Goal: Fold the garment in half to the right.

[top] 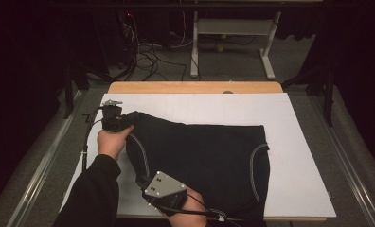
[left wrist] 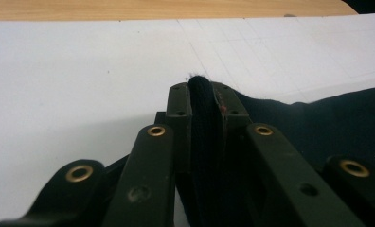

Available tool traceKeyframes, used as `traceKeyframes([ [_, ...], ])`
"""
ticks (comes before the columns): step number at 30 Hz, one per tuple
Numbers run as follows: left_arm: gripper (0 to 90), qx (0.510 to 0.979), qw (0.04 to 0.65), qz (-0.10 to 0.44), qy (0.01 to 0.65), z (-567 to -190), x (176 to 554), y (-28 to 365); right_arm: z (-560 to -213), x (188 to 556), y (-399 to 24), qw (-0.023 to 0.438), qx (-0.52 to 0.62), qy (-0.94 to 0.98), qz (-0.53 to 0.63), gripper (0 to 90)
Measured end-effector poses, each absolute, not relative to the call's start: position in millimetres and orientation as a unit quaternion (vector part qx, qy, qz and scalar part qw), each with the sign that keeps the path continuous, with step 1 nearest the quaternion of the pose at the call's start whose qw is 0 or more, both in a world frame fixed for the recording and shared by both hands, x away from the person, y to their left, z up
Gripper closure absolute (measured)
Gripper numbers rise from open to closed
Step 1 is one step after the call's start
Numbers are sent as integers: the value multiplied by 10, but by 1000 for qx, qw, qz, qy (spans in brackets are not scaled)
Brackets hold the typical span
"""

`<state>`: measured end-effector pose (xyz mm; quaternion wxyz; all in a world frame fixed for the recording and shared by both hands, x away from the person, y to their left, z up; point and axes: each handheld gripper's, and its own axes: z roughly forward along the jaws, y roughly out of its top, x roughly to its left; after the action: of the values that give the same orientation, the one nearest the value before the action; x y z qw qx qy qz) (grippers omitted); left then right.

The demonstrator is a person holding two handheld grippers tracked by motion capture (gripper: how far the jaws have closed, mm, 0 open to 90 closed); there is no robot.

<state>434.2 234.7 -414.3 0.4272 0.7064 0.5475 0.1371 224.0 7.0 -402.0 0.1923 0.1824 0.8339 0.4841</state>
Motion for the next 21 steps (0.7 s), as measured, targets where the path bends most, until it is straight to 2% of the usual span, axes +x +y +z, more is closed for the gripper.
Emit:
traceKeyframes([
  [21,754,701,438,137,546,-4074,4346,2452,-3899,2236,148,203,165,839,478,779],
])
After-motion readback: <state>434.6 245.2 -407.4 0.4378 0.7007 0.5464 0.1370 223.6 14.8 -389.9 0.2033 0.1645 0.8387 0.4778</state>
